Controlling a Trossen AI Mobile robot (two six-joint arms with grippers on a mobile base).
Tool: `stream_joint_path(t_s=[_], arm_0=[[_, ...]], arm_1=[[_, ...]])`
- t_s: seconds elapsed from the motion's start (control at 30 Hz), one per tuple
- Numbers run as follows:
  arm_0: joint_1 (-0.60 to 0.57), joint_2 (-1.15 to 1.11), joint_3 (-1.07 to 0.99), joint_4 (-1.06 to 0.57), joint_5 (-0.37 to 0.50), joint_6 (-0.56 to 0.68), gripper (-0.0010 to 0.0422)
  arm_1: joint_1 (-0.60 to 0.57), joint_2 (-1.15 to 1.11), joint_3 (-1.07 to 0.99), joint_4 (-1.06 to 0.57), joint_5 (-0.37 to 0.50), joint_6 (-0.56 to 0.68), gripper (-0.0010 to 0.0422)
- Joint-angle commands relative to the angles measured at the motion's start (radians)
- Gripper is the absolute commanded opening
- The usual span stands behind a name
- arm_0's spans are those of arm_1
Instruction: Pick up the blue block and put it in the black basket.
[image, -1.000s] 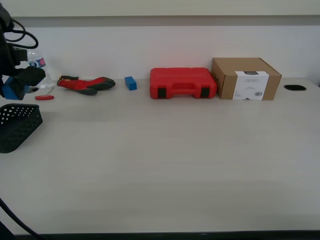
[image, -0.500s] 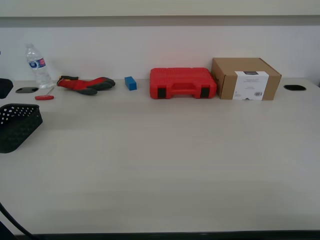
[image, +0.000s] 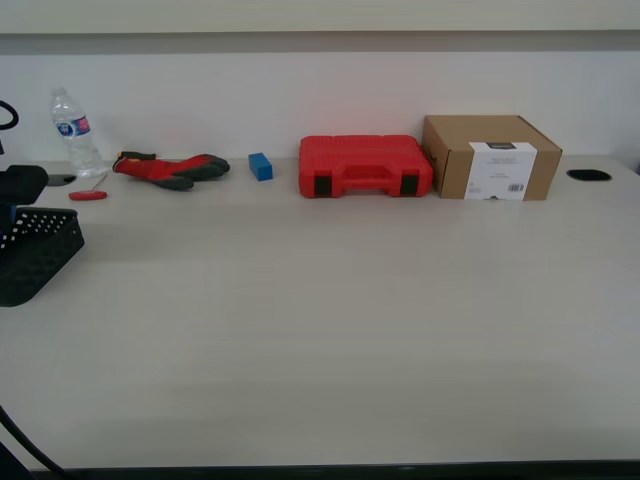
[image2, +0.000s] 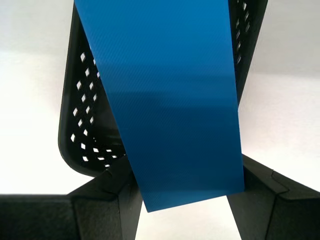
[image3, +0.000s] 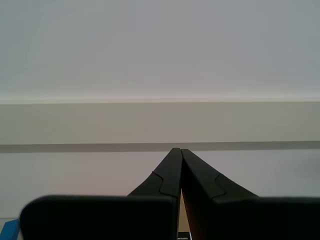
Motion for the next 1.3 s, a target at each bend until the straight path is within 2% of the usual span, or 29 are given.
stream_joint_path(t_s=[0.03,0.17,0.23,0.3,0.37,0.43,0.57,0.67,0.77,1.3], arm_0=[[0.001,0.0,0.001,0.003,-0.001,0.0,0.0],[0.001,0.0,0.001,0.003,-0.001,0.0,0.0],[0.001,0.0,0.001,0.003,-0.001,0.0,0.0],[0.0,0.0,0.001,0.003,-0.001,0.0,0.0],[0.0,0.0,0.001,0.003,-0.001,0.0,0.0],[0.0,0.0,0.001,0.003,-0.001,0.0,0.0],[0.001,0.0,0.001,0.003,-0.001,0.0,0.0],[0.0,0.0,0.001,0.004,-0.001,0.0,0.0],[0.0,0.0,0.001,0.003,-0.001,0.0,0.0],[0.0,0.0,0.001,0.003,-0.001,0.0,0.0]], arm_1=[[0.0,0.0,0.0,-0.009,-0.006,-0.014,0.0163],[0.0,0.0,0.0,-0.007,-0.039,-0.053,0.0303],[0.0,0.0,0.0,-0.007,-0.048,-0.065,0.0328],[0.0,0.0,0.0,-0.009,-0.048,-0.069,0.0305],[0.0,0.0,0.0,-0.014,-0.047,-0.073,0.0257],[-0.001,0.0,0.0,-0.025,-0.023,-0.077,0.0187],[-0.002,-0.001,0.0,-0.069,0.058,-0.094,-0.0005],[-0.002,-0.002,0.0,-0.093,0.061,-0.116,0.002],[-0.002,-0.002,0.0,-0.115,0.062,-0.115,-0.0003],[-0.002,-0.002,0.0,-0.107,0.061,-0.126,0.0]])
